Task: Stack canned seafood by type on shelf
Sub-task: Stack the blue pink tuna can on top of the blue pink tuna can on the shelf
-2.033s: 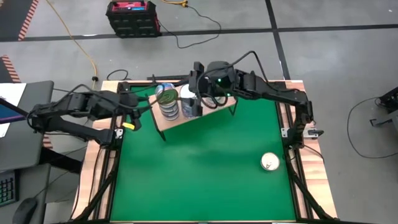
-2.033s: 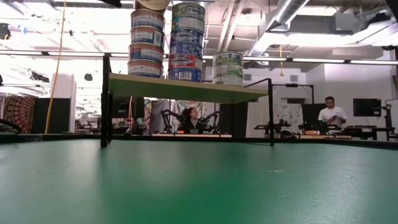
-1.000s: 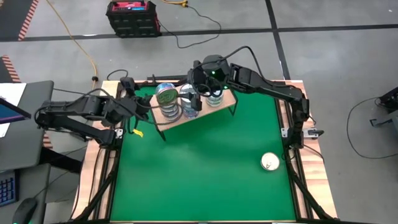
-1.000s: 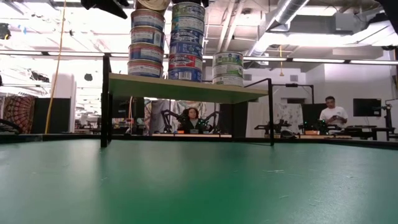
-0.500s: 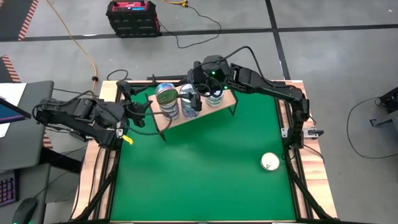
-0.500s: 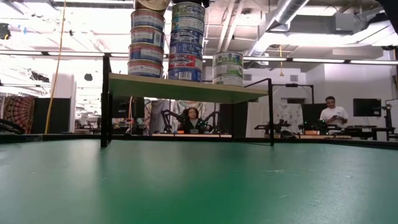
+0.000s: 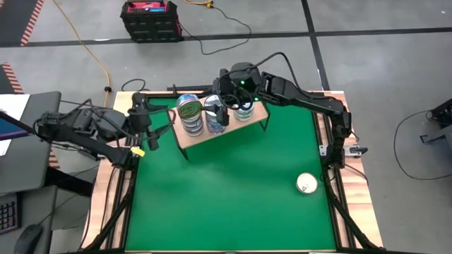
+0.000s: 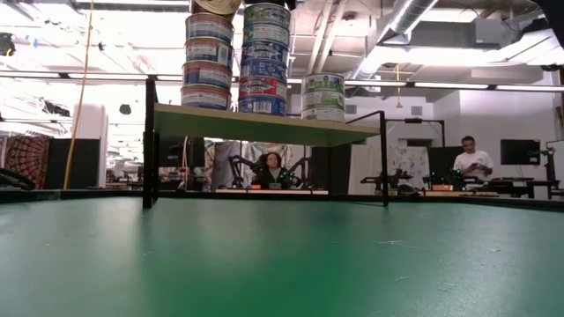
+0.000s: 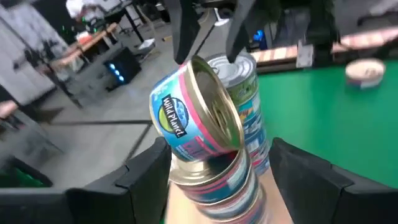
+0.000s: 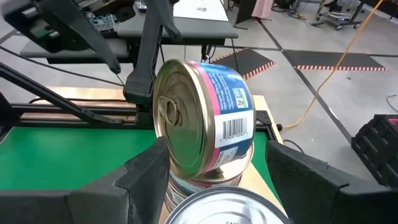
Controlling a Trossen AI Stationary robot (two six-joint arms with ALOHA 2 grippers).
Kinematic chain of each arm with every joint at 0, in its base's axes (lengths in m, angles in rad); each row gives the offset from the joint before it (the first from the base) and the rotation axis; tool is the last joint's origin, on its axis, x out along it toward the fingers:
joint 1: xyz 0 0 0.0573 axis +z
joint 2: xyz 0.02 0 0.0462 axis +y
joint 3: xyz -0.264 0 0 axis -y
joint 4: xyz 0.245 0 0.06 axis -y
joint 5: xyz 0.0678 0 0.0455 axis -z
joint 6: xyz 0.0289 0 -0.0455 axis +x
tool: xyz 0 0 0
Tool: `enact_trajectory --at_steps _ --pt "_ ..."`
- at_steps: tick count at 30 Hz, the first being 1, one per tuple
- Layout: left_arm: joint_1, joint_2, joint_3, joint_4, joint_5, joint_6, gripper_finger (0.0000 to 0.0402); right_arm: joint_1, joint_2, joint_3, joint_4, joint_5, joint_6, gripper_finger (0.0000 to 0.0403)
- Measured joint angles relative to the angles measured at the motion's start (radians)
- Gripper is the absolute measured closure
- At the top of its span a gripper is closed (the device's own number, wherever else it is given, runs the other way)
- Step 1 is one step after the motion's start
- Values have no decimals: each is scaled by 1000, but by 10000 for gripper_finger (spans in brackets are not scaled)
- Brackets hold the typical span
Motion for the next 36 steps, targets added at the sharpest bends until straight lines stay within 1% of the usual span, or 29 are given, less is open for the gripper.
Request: enact_trajectory --at_steps 3,7,11,14,17,19,23,28,32,36 --pt "10 16 0 26 0 -60 137 0 0 0 12 0 0 111" --pt "27 49 0 64 -56 -71 118 0 0 0 23 0 0 111" --pt "53 54 0 89 -48 -127 92 7 0 0 19 0 0 111" --pt "91 51 25 39 18 -198 80 16 0 0 16 0 -3 111" --pt "140 52 47 24 99 -240 77 24 0 0 16 0 -17 111" --pt "174 54 60 22 148 -254 77 26 0 0 18 0 -22 111" --pt "247 70 80 -7 210 -262 77 30 0 0 19 0 -26 111" --pt "342 103 81 -16 356 -271 77 24 0 0 24 0 -30 111" --pt "383 129 81 -30 389 -264 77 22 0 0 16 0 -29 111" --pt "392 132 81 -29 434 -252 81 22 0 0 15 0 -29 111"
